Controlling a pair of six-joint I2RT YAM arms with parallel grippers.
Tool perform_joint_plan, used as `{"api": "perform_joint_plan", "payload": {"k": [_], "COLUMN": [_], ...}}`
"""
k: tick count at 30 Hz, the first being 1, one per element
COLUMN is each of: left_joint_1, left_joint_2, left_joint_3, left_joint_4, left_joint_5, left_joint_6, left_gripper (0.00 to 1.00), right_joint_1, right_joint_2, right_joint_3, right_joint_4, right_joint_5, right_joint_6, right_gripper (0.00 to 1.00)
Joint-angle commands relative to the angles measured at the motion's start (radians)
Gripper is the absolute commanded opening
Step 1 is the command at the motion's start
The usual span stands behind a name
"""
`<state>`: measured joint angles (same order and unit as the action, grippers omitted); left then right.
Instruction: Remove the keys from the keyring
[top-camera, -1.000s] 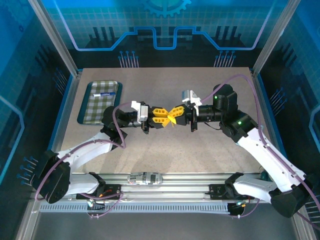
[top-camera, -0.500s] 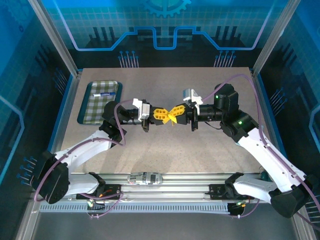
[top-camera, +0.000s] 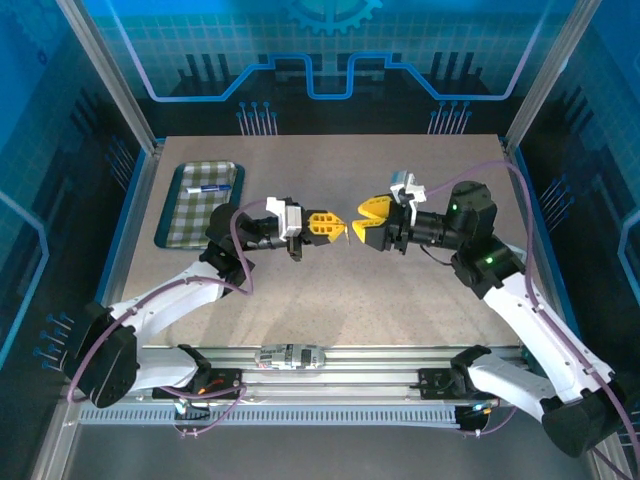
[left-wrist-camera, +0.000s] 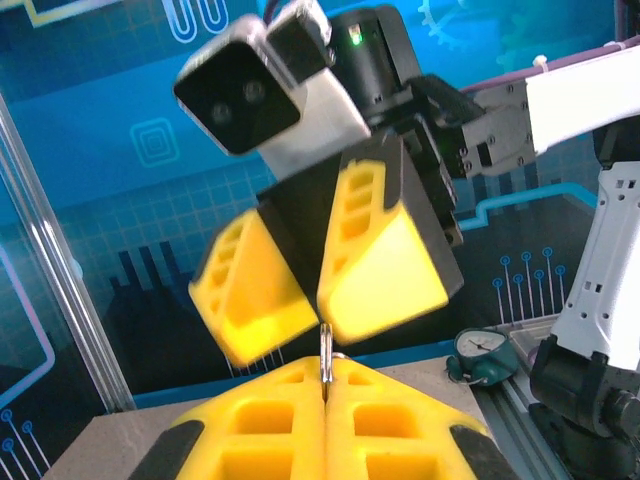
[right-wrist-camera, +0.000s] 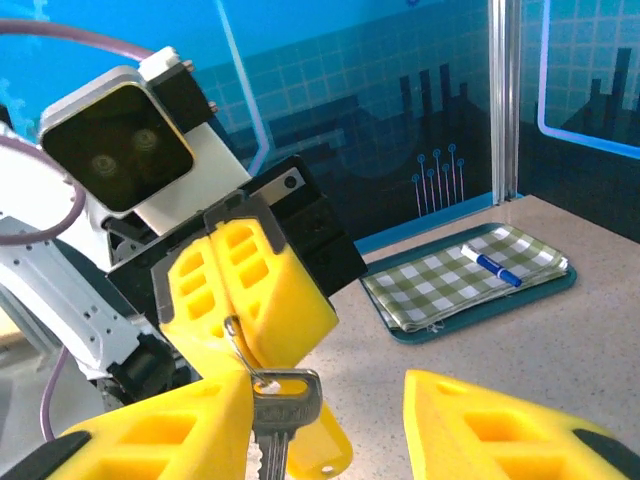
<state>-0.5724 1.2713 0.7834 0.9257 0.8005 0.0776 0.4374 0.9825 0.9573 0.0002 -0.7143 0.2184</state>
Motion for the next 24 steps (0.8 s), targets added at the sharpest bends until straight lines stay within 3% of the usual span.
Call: {"api": "perform_joint_plan", "payload": {"k": [1,7,11,16,24], "left_joint_1": [-0.003,-0.002,-0.002,-0.002,-0.002], "left_joint_2": [0.022,0.039,0.048,0.052,0.059], "left_joint_3": [0.007,0.014,0.017,0.019,0.024], "left_joint_4": [0.073,0.133,0.167,0.176,0.192], "left_joint_5": [-0.008,-0.002,0.012,0.016,0.016], "left_joint_6": [-0.009,-0.059,-0.090,-0.106,-0.116], "left_gripper": [0.00,0.00,0.00,0.00,0.00], "right_joint_1": [-0.009,-0.008,-0.007,0.003,0.010], "right_joint_2": [-0.011,-0.002,0.011,0.035,0.064], "right_joint_3": [-0.071,-0.176,-0.186,-0.190,-0.186], "right_joint_4": [0.169,0.394,0.431,0.515,0.582], "right_joint_5": [-0.015,-0.080,-0.094,-0.136,-0.161], "right_joint_6": [0.122,0.203,0.216,0.254,0.307], "right_gripper": [0.43,0.50,0.48,0.54,0.56]}}
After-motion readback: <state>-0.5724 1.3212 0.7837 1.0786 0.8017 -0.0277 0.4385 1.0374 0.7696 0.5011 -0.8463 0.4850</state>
